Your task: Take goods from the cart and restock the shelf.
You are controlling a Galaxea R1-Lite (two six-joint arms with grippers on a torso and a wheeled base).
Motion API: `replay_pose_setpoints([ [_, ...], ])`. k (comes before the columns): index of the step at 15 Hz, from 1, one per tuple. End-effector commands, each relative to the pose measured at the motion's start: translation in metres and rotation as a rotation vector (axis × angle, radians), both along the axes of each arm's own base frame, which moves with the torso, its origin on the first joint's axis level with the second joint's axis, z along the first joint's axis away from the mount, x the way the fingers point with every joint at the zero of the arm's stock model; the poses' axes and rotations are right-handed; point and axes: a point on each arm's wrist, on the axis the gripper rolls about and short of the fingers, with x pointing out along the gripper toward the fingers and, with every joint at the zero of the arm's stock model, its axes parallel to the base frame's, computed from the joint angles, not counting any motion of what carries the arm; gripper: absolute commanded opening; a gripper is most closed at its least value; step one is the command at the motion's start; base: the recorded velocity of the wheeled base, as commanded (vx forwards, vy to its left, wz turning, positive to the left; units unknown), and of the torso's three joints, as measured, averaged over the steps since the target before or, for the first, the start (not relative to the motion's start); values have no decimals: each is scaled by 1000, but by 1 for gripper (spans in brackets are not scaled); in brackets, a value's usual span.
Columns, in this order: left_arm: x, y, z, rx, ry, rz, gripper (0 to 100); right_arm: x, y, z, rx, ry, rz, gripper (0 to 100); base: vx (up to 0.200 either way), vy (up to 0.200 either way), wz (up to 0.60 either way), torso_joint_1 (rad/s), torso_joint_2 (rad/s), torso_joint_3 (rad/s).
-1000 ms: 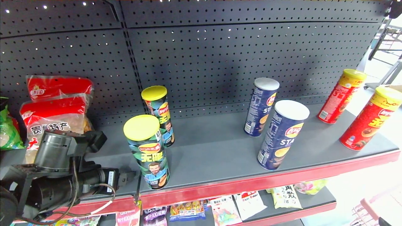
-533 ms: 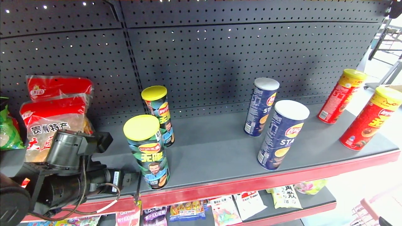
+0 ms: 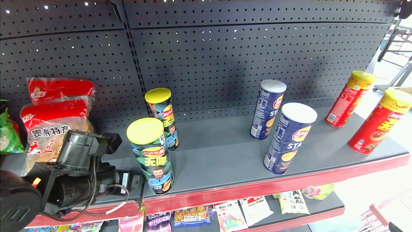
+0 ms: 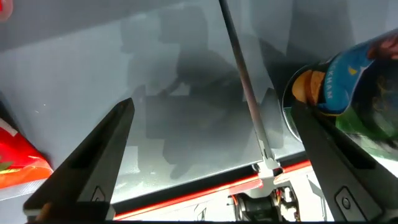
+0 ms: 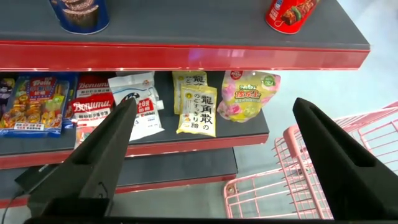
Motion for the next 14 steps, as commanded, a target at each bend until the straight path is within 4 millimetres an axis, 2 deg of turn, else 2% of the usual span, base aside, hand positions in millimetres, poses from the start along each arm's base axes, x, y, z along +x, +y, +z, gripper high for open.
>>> replay_pose_setpoints([
  [1, 1, 0, 0, 0, 1, -1, 100, 0, 0, 0, 0, 2, 1, 100, 0, 0, 0, 0, 0, 0],
  [14, 1, -3, 0, -2, 0, -9, 100, 0, 0, 0, 0, -1, 1, 100, 0, 0, 0, 0, 0, 0],
])
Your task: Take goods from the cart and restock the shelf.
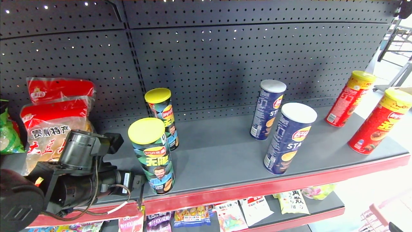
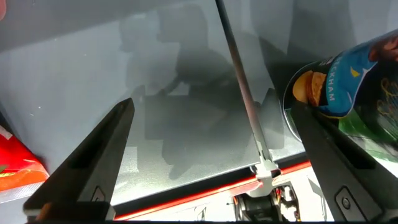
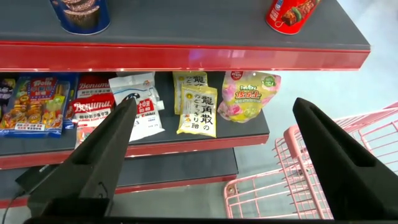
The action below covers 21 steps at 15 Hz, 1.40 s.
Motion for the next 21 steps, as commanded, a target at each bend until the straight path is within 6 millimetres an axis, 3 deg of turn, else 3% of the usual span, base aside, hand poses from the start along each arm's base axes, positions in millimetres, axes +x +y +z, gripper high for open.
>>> replay_pose_setpoints([
  [1, 0, 0, 1, -2, -3, -1, 100, 0, 0, 0, 0, 0, 1, 100, 0, 0, 0, 0, 0, 0],
  [7, -3, 4, 3, 13, -17, 28, 100, 0, 0, -1, -1, 5, 4, 100, 0, 0, 0, 0, 0, 0],
  [10, -23, 18, 28, 1, -128, 55, 100, 3, 1, -1, -4, 33, 31, 100, 0, 0, 0, 0, 0, 0],
  [11, -36, 25, 41, 4, -184, 44, 100, 7, 1, 0, -4, 56, 45, 100, 0, 0, 0, 0, 0, 0],
  [14, -130, 55, 78, 1, -192, -50, 100, 26, 3, 19, 0, 96, 46, 100, 0, 0, 0, 0, 0, 0],
  [16, -177, 70, 81, -15, -201, -65, 100, 27, 3, 20, -6, 108, 51, 100, 0, 0, 0, 0, 0, 0],
  [18, -200, 78, 81, -27, -264, -55, 100, 28, 3, 13, -16, 144, 55, 100, 0, 0, 0, 0, 0, 0],
  [20, -225, 88, 82, 28, -213, -6, 100, 29, 3, 15, -39, 147, 64, 100, 0, 0, 0, 0, 0, 0],
  [21, -239, 93, 72, 80, -157, 38, 100, 31, 3, 16, -63, 152, 70, 100, 0, 0, 0, 0, 0, 0],
])
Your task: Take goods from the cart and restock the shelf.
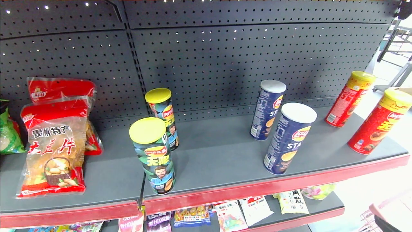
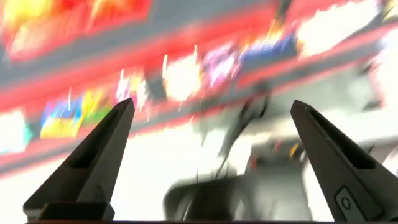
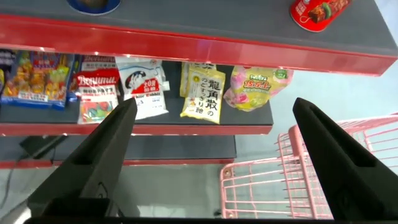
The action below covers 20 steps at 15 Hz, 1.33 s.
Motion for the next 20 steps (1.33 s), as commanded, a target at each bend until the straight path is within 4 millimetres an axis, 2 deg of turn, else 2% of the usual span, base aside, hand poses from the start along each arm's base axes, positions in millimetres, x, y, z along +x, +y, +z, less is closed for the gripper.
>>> replay_pose_setpoints([
  [1, -34, 12, -1, 1, -132, 86, 100, 3, 0, 1, -18, 13, 7, 100, 0, 0, 0, 0, 0, 0],
  [3, -34, 7, 1, 24, -138, 284, 100, 3, 0, 1, -21, 11, 7, 100, 0, 0, 0, 0, 0, 0],
  [5, -39, 4, -10, 16, -173, 379, 100, 2, 0, -1, -23, 13, 6, 100, 0, 0, 0, 0, 0, 0],
  [6, -43, 4, -19, -6, -232, 363, 100, 1, 0, -1, -23, 13, 7, 100, 0, 0, 0, 0, 0, 0],
  [7, -43, 4, -19, -6, -232, 363, 100, 1, 0, -1, -23, 13, 7, 100, 0, 0, 0, 0, 0, 0],
  [8, -48, 3, -41, -42, -309, 313, 100, 0, 0, -2, -23, 10, 6, 100, 0, 0, 0, 0, 0, 0],
  [14, -60, 6, -77, -61, -380, 184, 100, -1, -1, -3, -26, 11, -6, 100, 0, 0, 0, 0, 0, 0],
  [20, -60, 7, -77, -44, -384, 216, 100, -4, -1, -8, -27, 16, -11, 100, 0, 0, 0, 0, 0, 0],
])
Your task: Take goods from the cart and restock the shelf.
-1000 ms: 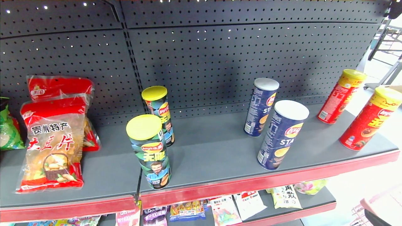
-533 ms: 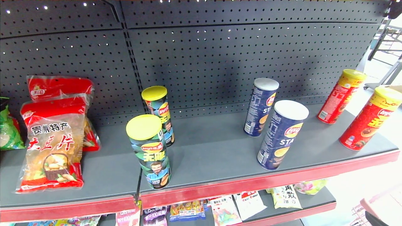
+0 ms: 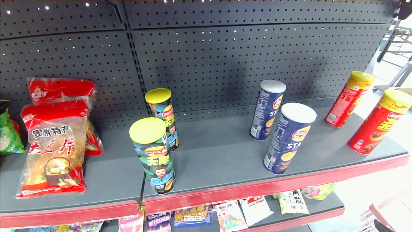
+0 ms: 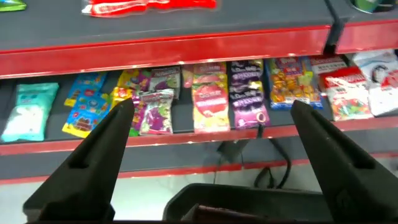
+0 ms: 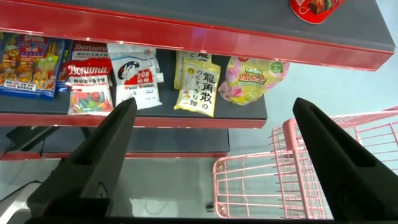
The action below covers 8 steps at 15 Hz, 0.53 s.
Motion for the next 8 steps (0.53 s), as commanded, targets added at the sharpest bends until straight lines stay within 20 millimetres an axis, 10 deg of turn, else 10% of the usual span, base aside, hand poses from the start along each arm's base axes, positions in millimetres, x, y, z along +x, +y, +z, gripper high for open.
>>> replay_pose_setpoints([
  [1, 0, 0, -1, 8, -2, 18, 100, -1, 0, 0, 0, -8, -2, 100, 0, 0, 0, 0, 0, 0],
  [8, 0, 1, 0, 15, -4, 27, 100, -2, 0, -2, -1, -2, -2, 100, 0, 0, 0, 0, 0, 0],
])
